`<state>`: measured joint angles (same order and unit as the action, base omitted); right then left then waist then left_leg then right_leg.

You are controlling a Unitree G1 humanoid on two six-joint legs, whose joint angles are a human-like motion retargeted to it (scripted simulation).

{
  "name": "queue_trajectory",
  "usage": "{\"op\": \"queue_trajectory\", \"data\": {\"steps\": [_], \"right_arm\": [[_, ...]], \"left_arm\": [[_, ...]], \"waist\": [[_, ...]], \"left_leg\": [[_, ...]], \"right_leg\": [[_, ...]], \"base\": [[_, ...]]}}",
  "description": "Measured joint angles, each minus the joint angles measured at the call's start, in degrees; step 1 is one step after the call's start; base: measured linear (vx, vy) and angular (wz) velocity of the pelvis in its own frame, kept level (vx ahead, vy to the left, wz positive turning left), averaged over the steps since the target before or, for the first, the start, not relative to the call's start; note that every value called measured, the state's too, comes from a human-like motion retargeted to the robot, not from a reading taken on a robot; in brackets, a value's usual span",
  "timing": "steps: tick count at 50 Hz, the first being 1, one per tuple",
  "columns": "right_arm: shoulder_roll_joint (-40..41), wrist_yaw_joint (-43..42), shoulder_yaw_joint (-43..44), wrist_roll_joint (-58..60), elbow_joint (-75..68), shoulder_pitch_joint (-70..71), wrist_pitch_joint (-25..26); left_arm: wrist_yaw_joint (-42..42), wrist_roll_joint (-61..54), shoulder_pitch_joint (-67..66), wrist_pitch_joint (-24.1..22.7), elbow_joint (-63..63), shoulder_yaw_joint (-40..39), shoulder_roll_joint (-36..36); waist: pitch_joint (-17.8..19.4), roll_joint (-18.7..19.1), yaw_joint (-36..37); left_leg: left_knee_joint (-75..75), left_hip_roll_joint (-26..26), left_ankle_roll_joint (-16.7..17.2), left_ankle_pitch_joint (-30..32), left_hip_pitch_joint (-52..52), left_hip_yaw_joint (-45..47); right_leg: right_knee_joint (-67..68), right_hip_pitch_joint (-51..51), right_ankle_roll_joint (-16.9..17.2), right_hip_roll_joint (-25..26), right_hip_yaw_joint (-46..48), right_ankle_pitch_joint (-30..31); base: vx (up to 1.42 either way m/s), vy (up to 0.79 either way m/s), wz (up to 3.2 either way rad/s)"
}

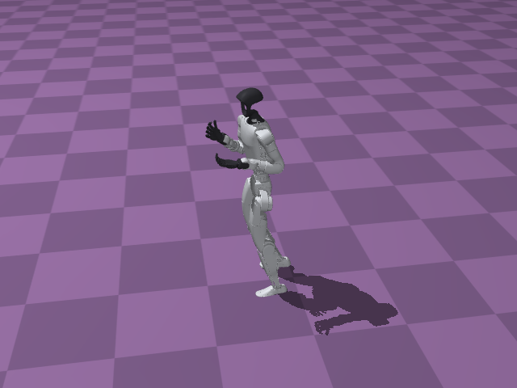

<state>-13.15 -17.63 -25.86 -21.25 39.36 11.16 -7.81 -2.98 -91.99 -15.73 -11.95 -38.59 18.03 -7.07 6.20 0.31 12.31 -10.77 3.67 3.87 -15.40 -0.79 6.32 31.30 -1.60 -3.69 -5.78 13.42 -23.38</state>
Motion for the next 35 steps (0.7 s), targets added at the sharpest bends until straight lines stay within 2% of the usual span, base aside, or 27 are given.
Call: {"op": "queue_trajectory", "data": {"steps": [2,3,5,7,8,9,10,12,13,14,15,17,18,20,22,23,24,26,28,30,32,35], "right_arm": [[3.1,2.5,1.9,-7.8,0.4,-2.2,-3.0],[4.5,3.8,3.4,-9.3,-0.4,-3.2,-4.0],[6.3,4.7,5.2,-11.3,-1.4,-6.6,-3.7],[5.1,9.3,5.1,-13.6,-2.6,-9.5,-6.5],[1.3,10.3,6.7,-4.3,-3.0,-10.6,-5.6],[-0.8,11.9,6.9,-6.5,-2.4,-12.3,-5.8],[-2.0,13.8,6.5,-14.6,-1.2,-14.3,-6.4],[-10.4,17.3,11.3,-9.8,0.0,-15.6,-4.4],[-10.8,13.7,10.7,-11.4,0.4,-16.3,-6.4],[-11.8,14.0,10.9,-14.1,1.0,-17.4,-6.0],[-13.1,16.0,11.5,-17.4,1.9,-18.8,-4.4],[-15.4,14.8,13.6,-16.5,0.8,-17.7,-3.7],[-16.0,13.3,15.0,-15.9,-0.1,-16.6,-4.3],[-17.4,10.3,16.8,-15.5,-0.5,-14.1,-5.1],[-17.7,10.2,16.2,-14.8,0.1,-11.0,-5.3],[-17.7,11.0,15.8,-14.4,0.4,-9.9,-5.2],[-17.7,11.4,16.2,-14.7,0.5,-9.9,-5.2],[-16.3,11.4,16.8,-16.9,-0.4,-11.5,-5.5],[-14.3,11.2,17.6,-18.9,-2.1,-14.8,-5.7],[-14.0,12.3,18.9,-18.6,-3.5,-17.7,-5.4],[-15.4,13.6,19.5,-17.4,-4.0,-18.8,-5.1],[-17.9,14.3,18.0,-16.1,-3.7,-18.4,-5.1]], "left_arm": [[1.9,-2.6,3.5,-0.5,2.3,2.4,1.7],[2.4,-4.9,5.2,-0.9,3.7,2.8,2.5],[2.5,-9.0,5.5,-1.4,4.2,1.5,3.9],[3.7,-9.9,5.4,-4.0,4.0,-2.8,3.8],[4.1,-0.5,5.0,-3.8,4.7,-7.1,1.6],[3.9,5.3,5.1,-4.2,4.6,-10.9,0.1],[3.3,9.2,5.5,-4.7,4.0,-14.4,-1.0],[-1.8,28.2,10.4,-5.3,4.6,-21.1,-8.5],[-8.7,41.0,15.2,-6.6,5.9,-22.6,-13.5],[-14.7,56.1,21.2,-3.9,8.6,-22.5,-19.7],[-20.4,72.3,27.8,0.7,12.0,-21.6,-26.5],[-23.2,88.5,53.2,7.6,29.4,-5.6,-42.1],[-24.6,95.5,71.5,10.8,44.1,9.1,-46.4],[-24.2,107.1,103.5,18.7,79.8,40.2,-44.9],[-13.3,112.9,116.9,21.1,111.7,53.2,-37.1],[-9.2,114.7,120.0,21.0,120.3,53.1,-36.0],[-9.7,114.8,121.9,20.6,122.4,53.5,-36.4],[-17.3,112.1,123.2,19.4,117.1,56.3,-38.9],[-22.3,110.2,121.3,18.5,111.9,56.9,-38.8],[-19.2,110.5,117.6,17.6,111.9,54.2,-35.9],[-13.2,110.6,113.4,16.2,112.7,50.8,-34.2],[-12.1,108.9,107.5,14.9,111.2,47.5,-35.7]], "waist": [[3.7,0.9,0.1],[5.8,0.7,0.5],[8.3,0.6,0.9],[7.7,-0.5,1.0],[6.3,-0.2,0.2],[4.8,0.6,-0.9],[3.2,1.6,-2.0],[0.0,3.7,-6.0],[-1.2,4.7,-8.8],[-2.3,5.7,-12.2],[-3.3,6.7,-15.9],[-3.7,5.4,-24.3],[-3.2,4.6,-27.9],[-0.9,4.0,-35.2],[3.1,5.2,-40.7],[4.5,5.7,-42.5],[5.3,6.1,-42.9],[5.1,6.1,-41.4],[3.3,5.2,-38.3],[1.7,4.5,-35.2],[0.4,4.8,-33.3],[-0.2,5.7,-31.4]], "left_leg": [[-8.0,0.6,0.2,-7.7,2.6,-1.1],[-12.2,-0.1,-1.3,-10.3,4.1,-1.0],[-17.7,-1.2,-3.1,-12.5,6.0,0.0],[-14.6,-3.0,-5.2,-10.0,5.4,3.4],[-11.4,-3.0,-4.6,-8.0,3.8,5.1],[-7.7,-2.9,-3.8,-5.4,2.0,6.8],[-3.8,-2.7,-2.9,-2.4,0.1,8.4],[0.2,-2.9,-1.3,2.9,-1.5,10.0],[1.1,-3.3,-0.6,5.0,-2.0,10.5],[0.8,-3.5,0.0,6.2,-2.2,11.7],[-0.1,-3.6,0.6,7.0,-2.2,13.2],[-7.8,-1.7,-0.8,3.2,-1.2,20.4],[-14.3,0.6,-2.6,0.0,0.1,24.2],[-30.0,7.5,-5.6,-7.0,4.2,27.2],[-41.9,14.1,-5.4,-10.9,8.8,24.2],[-44.7,15.8,-4.4,-11.6,10.2,23.0],[-45.5,16.7,-3.7,-12.0,10.8,22.7],[-42.8,15.9,-3.4,-12.5,9.8,24.1],[-35.4,11.8,-3.7,-12.1,7.3,24.9],[-26.1,6.2,-3.7,-10.2,5.1,22.1],[-16.7,1.5,-2.7,-5.9,3.2,16.7],[-6.4,-1.6,-0.9,1.0,0.0,11.6]], "right_leg": [[14.0,-3.7,-0.5,-2.6,1.9,-6.2],[19.1,-5.2,-0.6,-4.3,1.4,-8.4],[23.7,-7.1,-0.7,-6.2,-0.6,-11.0],[20.7,-8.9,-0.1,-7.6,-3.6,-10.9],[16.7,-8.6,0.2,-7.2,-4.4,-10.0],[11.4,-7.6,0.7,-6.1,-5.4,-8.1],[5.3,-6.5,1.3,-4.7,-6.6,-5.7],[-6.9,-3.6,3.3,-1.6,-11.2,1.1],[-12.8,-1.7,4.4,-0.7,-14.1,5.2],[-17.2,0.1,5.1,-0.5,-16.1,8.4],[-20.9,1.8,5.5,-0.6,-17.7,11.3],[-22.0,4.3,5.9,-2.8,-15.6,9.3],[-21.1,5.2,5.6,-4.0,-13.0,6.3],[-18.0,6.6,4.2,-3.8,-8.0,-1.1],[-12.3,5.1,1.3,-0.5,-6.7,-6.7],[-8.7,3.3,0.5,0.8,-7.3,-8.3],[-6.0,1.5,0.7,1.6,-8.4,-8.9],[-4.2,-1.0,2.5,1.7,-11.1,-8.1],[-8.2,-0.1,5.5,0.3,-13.4,-4.8],[-15.2,3.1,8.0,-0.9,-14.4,0.6],[-21.1,5.9,8.5,-1.1,-14.9,6.7],[-23.5,7.4,7.2,0.2,-15.7,12.3]], "base": [[-0.08,0.08,0.75],[-0.04,0.06,0.38],[0.03,0.07,-0.26],[0.14,0.06,-1.12],[0.20,0.05,-1.33],[0.22,0.03,-1.36],[0.21,-0.01,-1.21],[0.17,-0.05,-0.80],[0.13,-0.08,-0.23],[0.10,-0.10,0.16],[0.06,-0.12,0.70],[0.00,-0.13,1.35],[-0.04,-0.13,1.69],[-0.05,-0.11,1.47],[-0.02,-0.05,0.21],[0.04,-0.03,-0.77],[0.08,-0.02,-1.23],[0.14,-0.02,-1.43],[0.20,0.01,-1.15],[0.20,0.07,-0.74],[0.15,0.09,-0.66],[0.10,0.08,-0.83]]}}
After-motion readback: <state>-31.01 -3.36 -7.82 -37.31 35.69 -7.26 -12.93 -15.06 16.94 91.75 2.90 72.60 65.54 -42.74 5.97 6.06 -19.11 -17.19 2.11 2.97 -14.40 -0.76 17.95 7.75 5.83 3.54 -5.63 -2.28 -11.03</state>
